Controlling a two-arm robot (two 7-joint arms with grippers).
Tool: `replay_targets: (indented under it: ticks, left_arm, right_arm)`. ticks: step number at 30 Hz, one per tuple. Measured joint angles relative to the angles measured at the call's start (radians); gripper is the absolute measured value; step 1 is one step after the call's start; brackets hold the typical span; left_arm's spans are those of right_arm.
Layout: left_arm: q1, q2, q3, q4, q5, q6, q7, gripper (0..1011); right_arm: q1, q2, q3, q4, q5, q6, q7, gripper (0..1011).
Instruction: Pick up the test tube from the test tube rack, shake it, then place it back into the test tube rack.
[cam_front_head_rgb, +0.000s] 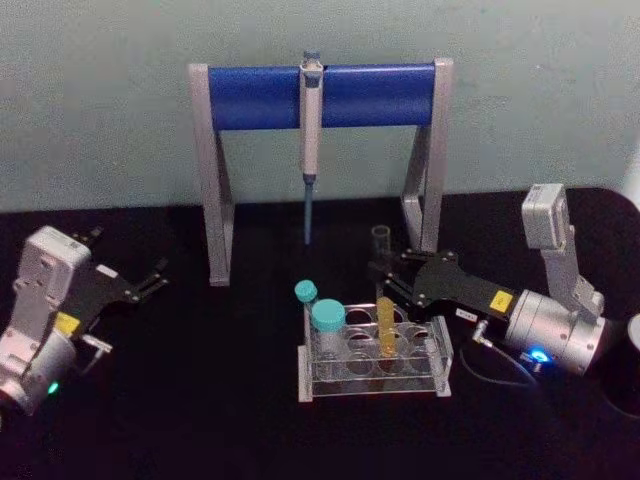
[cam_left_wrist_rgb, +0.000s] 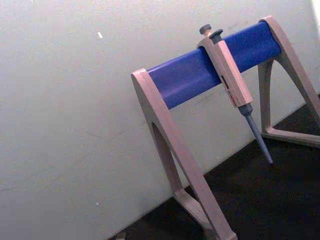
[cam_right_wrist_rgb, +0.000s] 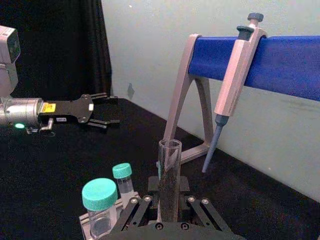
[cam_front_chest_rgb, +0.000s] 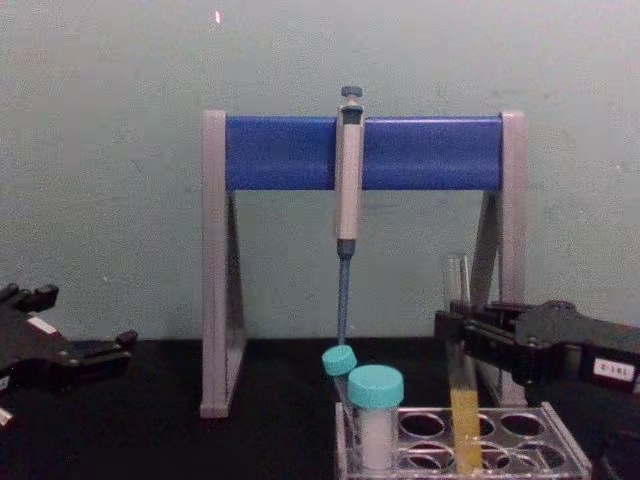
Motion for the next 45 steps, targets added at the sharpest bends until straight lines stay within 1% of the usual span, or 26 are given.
replay_targets:
  ticks: [4, 6, 8, 9, 13, 14, 16, 18, 21, 22, 24, 27, 37, 40, 44, 45]
  left_arm:
    - [0.0, 0.0, 0.0, 0.0, 0.0, 0.0, 0.0, 1001]
    - [0.0, 0.0, 0.0, 0.0, 0.0, 0.0, 0.0, 1001]
    - [0.0, 0.0, 0.0, 0.0, 0.0, 0.0, 0.0, 1001]
    - [0.0, 0.0, 0.0, 0.0, 0.0, 0.0, 0.0, 1001]
    - [0.0, 0.0, 0.0, 0.0, 0.0, 0.0, 0.0, 1001]
    - [0.0, 0.0, 0.0, 0.0, 0.0, 0.0, 0.0, 1001]
    - [0.0, 0.0, 0.0, 0.0, 0.0, 0.0, 0.0, 1001]
    - [0.0, 0.0, 0.0, 0.0, 0.0, 0.0, 0.0, 1001]
    - [0.0, 0.0, 0.0, 0.0, 0.0, 0.0, 0.0, 1001]
    - [0.0, 0.0, 0.0, 0.0, 0.0, 0.0, 0.0, 1001]
    - [0.0, 0.0, 0.0, 0.0, 0.0, 0.0, 0.0, 1001]
    - [0.0, 0.0, 0.0, 0.0, 0.0, 0.0, 0.0, 1001]
    - [0.0, 0.0, 0.0, 0.0, 0.0, 0.0, 0.0, 1001]
    - [0.0, 0.0, 0.0, 0.0, 0.0, 0.0, 0.0, 1001]
    - [0.0, 0.0, 0.0, 0.0, 0.0, 0.0, 0.0, 1001]
    - [0.0, 0.0, 0.0, 0.0, 0.0, 0.0, 0.0, 1001]
  right_arm:
    - [0.0, 0.0, 0.0, 0.0, 0.0, 0.0, 0.0, 320]
    - [-0.001, 0.0, 0.0, 0.0, 0.0, -0.001, 0.0, 401]
    - [-0.001, 0.0, 0.0, 0.0, 0.0, -0.001, 0.001, 442]
    - [-0.001, 0.0, 0.0, 0.0, 0.0, -0.001, 0.001, 498]
    - [-0.001, 0.0, 0.0, 0.0, 0.0, -0.001, 0.001, 626]
    - [-0.001, 0.0, 0.0, 0.0, 0.0, -0.001, 0.001, 644]
    - [-0.001, 0.0, 0.0, 0.0, 0.0, -0.001, 0.001, 726]
    - [-0.001, 0.0, 0.0, 0.0, 0.0, -0.002, 0.001, 755]
    - [-0.001, 0.0, 0.0, 0.0, 0.0, -0.002, 0.001, 875]
    - [-0.001, 0.0, 0.0, 0.0, 0.0, -0.002, 0.001, 889]
    - [-0.001, 0.0, 0.0, 0.0, 0.0, -0.002, 0.001, 954]
    - [-0.001, 0.0, 0.0, 0.0, 0.0, -0.002, 0.001, 1000]
    - [-0.005, 0.001, 0.002, -0.006, 0.001, -0.006, -0.001, 1000]
    - [-0.014, 0.002, 0.013, -0.023, 0.007, -0.022, -0.006, 1000]
    - [-0.034, 0.002, 0.039, -0.06, 0.021, -0.06, -0.019, 1000]
    - [-0.043, 0.001, 0.051, -0.077, 0.023, -0.079, -0.03, 1000]
